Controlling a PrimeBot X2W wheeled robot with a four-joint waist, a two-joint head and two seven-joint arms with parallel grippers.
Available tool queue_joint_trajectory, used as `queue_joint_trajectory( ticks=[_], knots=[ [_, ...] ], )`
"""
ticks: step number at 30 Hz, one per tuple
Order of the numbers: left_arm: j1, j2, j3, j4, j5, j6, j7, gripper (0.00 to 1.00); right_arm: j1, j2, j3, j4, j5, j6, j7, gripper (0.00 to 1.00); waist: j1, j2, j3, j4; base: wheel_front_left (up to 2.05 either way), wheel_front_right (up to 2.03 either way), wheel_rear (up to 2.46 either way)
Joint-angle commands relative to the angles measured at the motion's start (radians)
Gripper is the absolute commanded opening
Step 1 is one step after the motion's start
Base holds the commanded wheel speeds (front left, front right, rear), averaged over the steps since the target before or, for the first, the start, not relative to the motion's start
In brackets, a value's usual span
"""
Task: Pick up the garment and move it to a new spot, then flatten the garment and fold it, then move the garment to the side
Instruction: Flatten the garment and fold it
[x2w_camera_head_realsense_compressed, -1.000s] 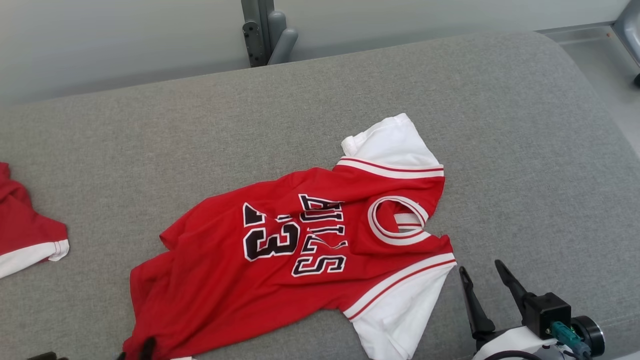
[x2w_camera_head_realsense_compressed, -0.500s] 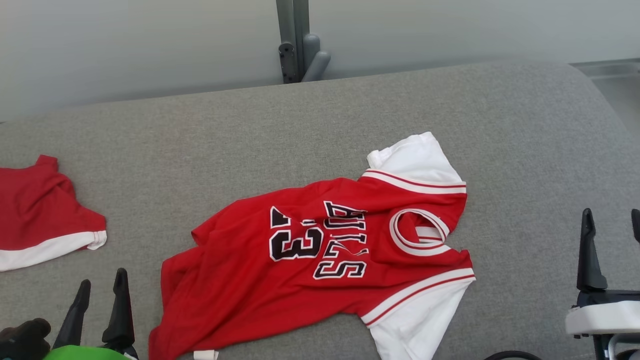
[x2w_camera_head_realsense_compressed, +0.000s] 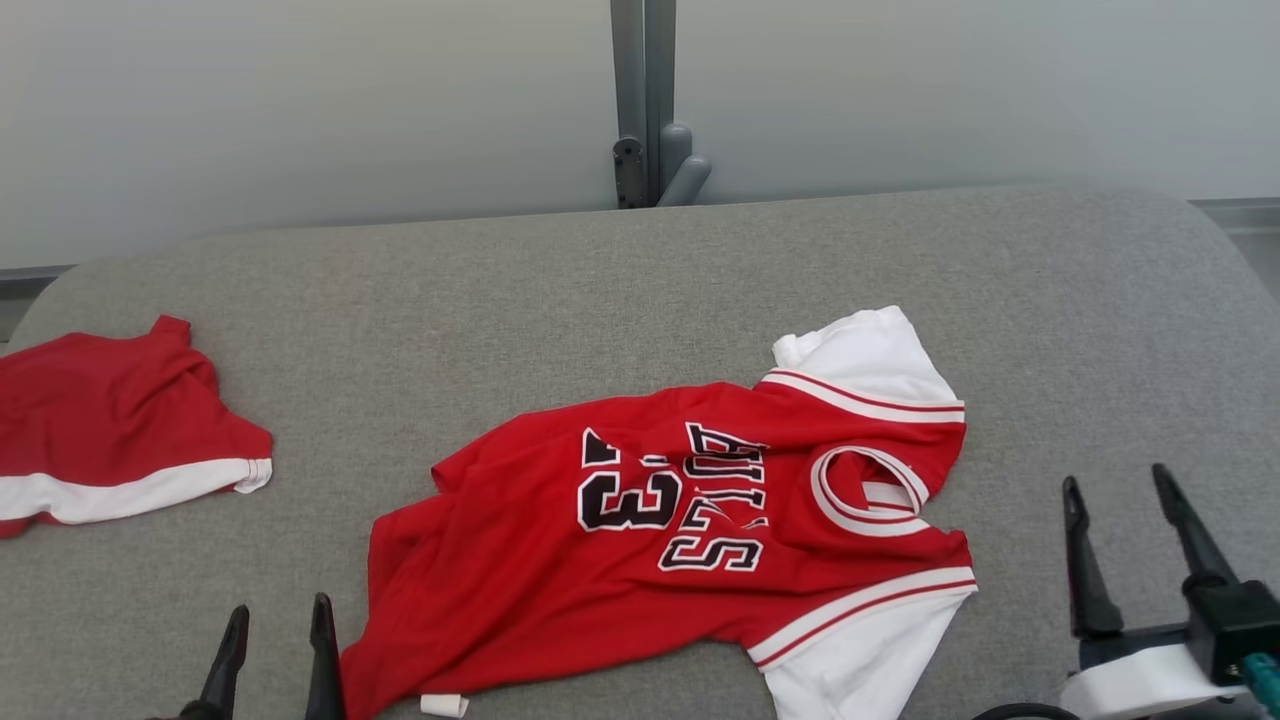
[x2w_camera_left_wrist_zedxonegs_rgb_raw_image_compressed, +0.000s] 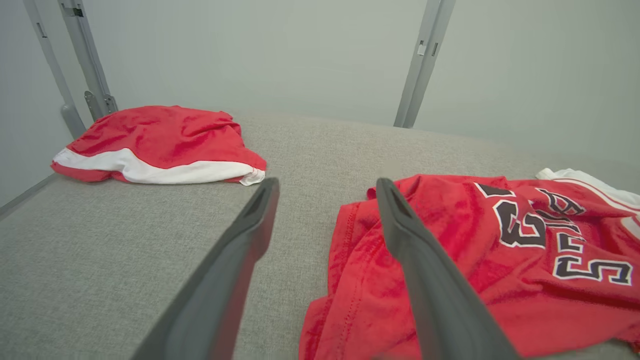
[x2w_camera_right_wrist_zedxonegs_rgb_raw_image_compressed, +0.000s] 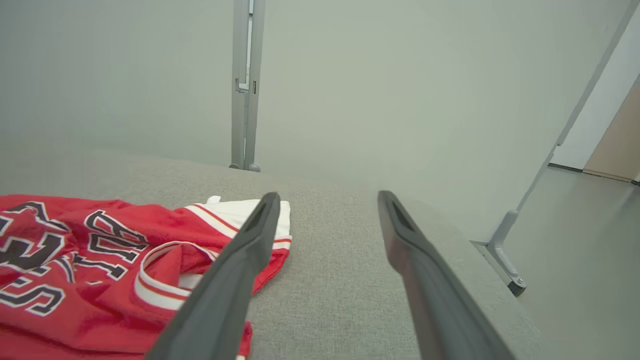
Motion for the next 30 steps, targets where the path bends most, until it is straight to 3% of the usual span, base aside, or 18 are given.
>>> queue_joint_trajectory(
  ticks=[1,8,14,30],
  knots=[
    [0.000,-0.010,0.012,0.016,0.027,-0.017,0.000,1.00,0.006,0.001,0.011,0.013,-0.008,-0.001,-0.003,1.00,0.0000,0.0117,0.002,0.006,0.00,0.00,0.00],
    [-0.038,-0.085,0.086,0.083,0.149,-0.126,0.000,1.00,0.025,0.020,0.081,0.088,-0.022,-0.001,-0.003,1.00,0.0000,0.0117,0.007,0.020,0.00,0.00,0.00],
    [-0.049,-0.119,0.146,0.083,0.193,-0.176,0.000,1.00,0.018,0.028,0.098,0.104,-0.002,-0.001,-0.003,1.00,0.0000,0.0117,0.006,0.006,0.00,0.00,0.00],
    [-0.044,-0.146,0.176,0.103,0.214,-0.201,0.000,1.00,0.008,0.028,0.111,0.109,0.019,-0.001,-0.003,1.00,0.0000,0.0117,0.004,-0.007,0.00,0.00,0.00]
  ],
)
